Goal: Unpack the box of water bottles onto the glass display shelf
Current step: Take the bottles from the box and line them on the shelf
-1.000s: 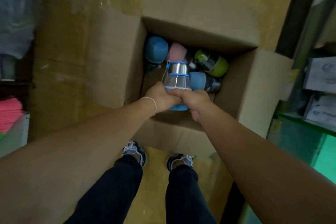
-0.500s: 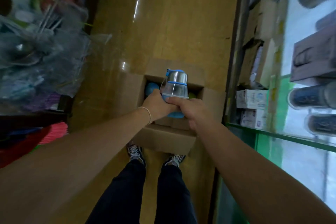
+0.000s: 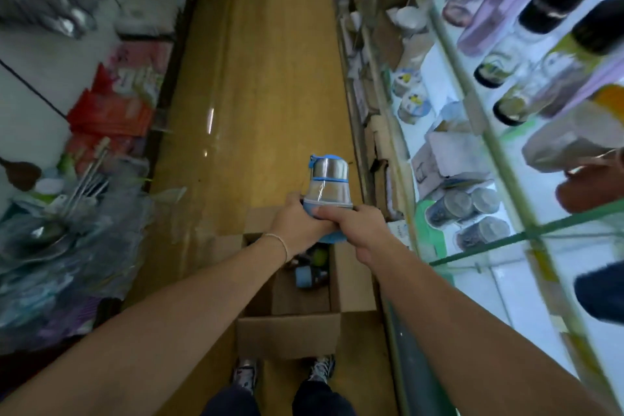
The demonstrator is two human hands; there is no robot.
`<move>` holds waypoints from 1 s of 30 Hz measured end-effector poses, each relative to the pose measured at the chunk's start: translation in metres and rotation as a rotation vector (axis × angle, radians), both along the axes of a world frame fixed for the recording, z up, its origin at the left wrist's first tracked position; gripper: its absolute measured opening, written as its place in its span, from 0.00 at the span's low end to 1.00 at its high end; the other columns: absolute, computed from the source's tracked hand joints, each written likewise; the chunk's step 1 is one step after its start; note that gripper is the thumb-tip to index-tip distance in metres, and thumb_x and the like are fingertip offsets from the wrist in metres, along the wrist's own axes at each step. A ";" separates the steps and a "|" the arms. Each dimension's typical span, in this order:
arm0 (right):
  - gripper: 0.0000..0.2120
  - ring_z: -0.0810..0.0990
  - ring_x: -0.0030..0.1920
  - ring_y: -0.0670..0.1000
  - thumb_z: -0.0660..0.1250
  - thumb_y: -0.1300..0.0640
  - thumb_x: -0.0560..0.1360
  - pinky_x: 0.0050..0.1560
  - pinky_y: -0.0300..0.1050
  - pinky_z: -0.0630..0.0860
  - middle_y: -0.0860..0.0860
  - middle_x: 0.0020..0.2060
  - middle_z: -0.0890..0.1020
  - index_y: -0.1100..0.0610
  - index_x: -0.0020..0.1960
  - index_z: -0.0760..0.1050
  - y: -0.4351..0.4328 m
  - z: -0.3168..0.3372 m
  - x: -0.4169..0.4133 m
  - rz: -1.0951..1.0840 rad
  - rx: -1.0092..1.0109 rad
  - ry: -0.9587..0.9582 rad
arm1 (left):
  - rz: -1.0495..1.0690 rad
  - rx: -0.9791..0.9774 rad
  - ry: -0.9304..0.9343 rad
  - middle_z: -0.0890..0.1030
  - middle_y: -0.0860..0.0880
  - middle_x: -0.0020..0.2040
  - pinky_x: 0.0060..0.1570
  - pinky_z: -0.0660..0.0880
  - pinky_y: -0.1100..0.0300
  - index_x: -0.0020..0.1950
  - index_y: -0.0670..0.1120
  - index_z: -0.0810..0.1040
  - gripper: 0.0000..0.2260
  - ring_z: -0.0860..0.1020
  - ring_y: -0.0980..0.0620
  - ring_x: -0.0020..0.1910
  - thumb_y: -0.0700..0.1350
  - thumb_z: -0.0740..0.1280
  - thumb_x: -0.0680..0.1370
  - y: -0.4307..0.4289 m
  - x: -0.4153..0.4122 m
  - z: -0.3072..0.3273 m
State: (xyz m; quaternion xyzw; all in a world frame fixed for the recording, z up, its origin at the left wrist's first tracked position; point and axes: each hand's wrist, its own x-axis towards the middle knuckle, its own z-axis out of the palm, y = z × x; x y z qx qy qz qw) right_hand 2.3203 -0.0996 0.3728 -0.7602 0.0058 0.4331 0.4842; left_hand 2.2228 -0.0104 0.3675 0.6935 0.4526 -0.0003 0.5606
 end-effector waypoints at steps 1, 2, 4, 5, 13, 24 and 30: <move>0.21 0.86 0.40 0.50 0.84 0.55 0.57 0.41 0.45 0.83 0.53 0.40 0.87 0.59 0.48 0.84 -0.001 0.013 0.001 -0.021 0.017 -0.030 | -0.019 0.027 -0.040 0.80 0.50 0.47 0.31 0.70 0.65 0.56 0.47 0.68 0.26 0.77 0.58 0.38 0.50 0.78 0.66 0.001 0.002 0.012; 0.21 0.86 0.40 0.50 0.84 0.55 0.58 0.40 0.45 0.83 0.53 0.39 0.87 0.59 0.47 0.84 -0.002 0.026 0.002 -0.046 0.038 -0.057 | -0.034 0.039 -0.078 0.79 0.50 0.49 0.33 0.71 0.66 0.56 0.47 0.68 0.26 0.77 0.58 0.41 0.49 0.79 0.66 0.004 0.003 0.023; 0.25 0.87 0.42 0.51 0.84 0.52 0.54 0.45 0.49 0.84 0.52 0.40 0.87 0.58 0.48 0.84 -0.002 0.051 0.002 -0.079 0.084 -0.102 | -0.075 0.050 -0.147 0.79 0.49 0.50 0.39 0.76 0.64 0.56 0.46 0.68 0.27 0.78 0.56 0.45 0.48 0.79 0.65 0.007 0.006 0.051; 0.29 0.87 0.43 0.52 0.84 0.49 0.51 0.47 0.52 0.84 0.52 0.41 0.87 0.58 0.49 0.84 -0.002 0.065 0.001 -0.087 0.102 -0.127 | -0.100 0.065 -0.182 0.79 0.49 0.51 0.43 0.78 0.60 0.56 0.47 0.68 0.28 0.79 0.55 0.46 0.49 0.79 0.64 0.009 0.008 0.066; 0.35 0.87 0.43 0.51 0.84 0.42 0.49 0.46 0.50 0.84 0.51 0.42 0.87 0.56 0.52 0.84 -0.024 0.185 0.002 -0.255 0.171 -0.365 | -0.341 0.236 -0.447 0.81 0.52 0.48 0.40 0.80 0.60 0.55 0.50 0.74 0.27 0.82 0.54 0.46 0.55 0.79 0.62 0.008 0.033 0.177; 0.27 0.87 0.40 0.55 0.83 0.44 0.52 0.37 0.48 0.81 0.54 0.39 0.87 0.56 0.46 0.85 -0.117 0.326 -0.011 -0.485 0.196 -0.642 | -0.601 0.353 -0.757 0.82 0.50 0.45 0.43 0.81 0.53 0.52 0.48 0.73 0.29 0.82 0.52 0.45 0.61 0.76 0.58 -0.068 0.067 0.307; 0.30 0.87 0.43 0.52 0.84 0.44 0.48 0.49 0.50 0.84 0.52 0.40 0.87 0.56 0.47 0.85 -0.192 0.377 -0.019 -0.621 0.218 -0.813 | -0.693 0.402 -0.866 0.79 0.51 0.46 0.45 0.80 0.53 0.53 0.45 0.70 0.32 0.79 0.53 0.46 0.61 0.74 0.57 -0.142 0.072 0.361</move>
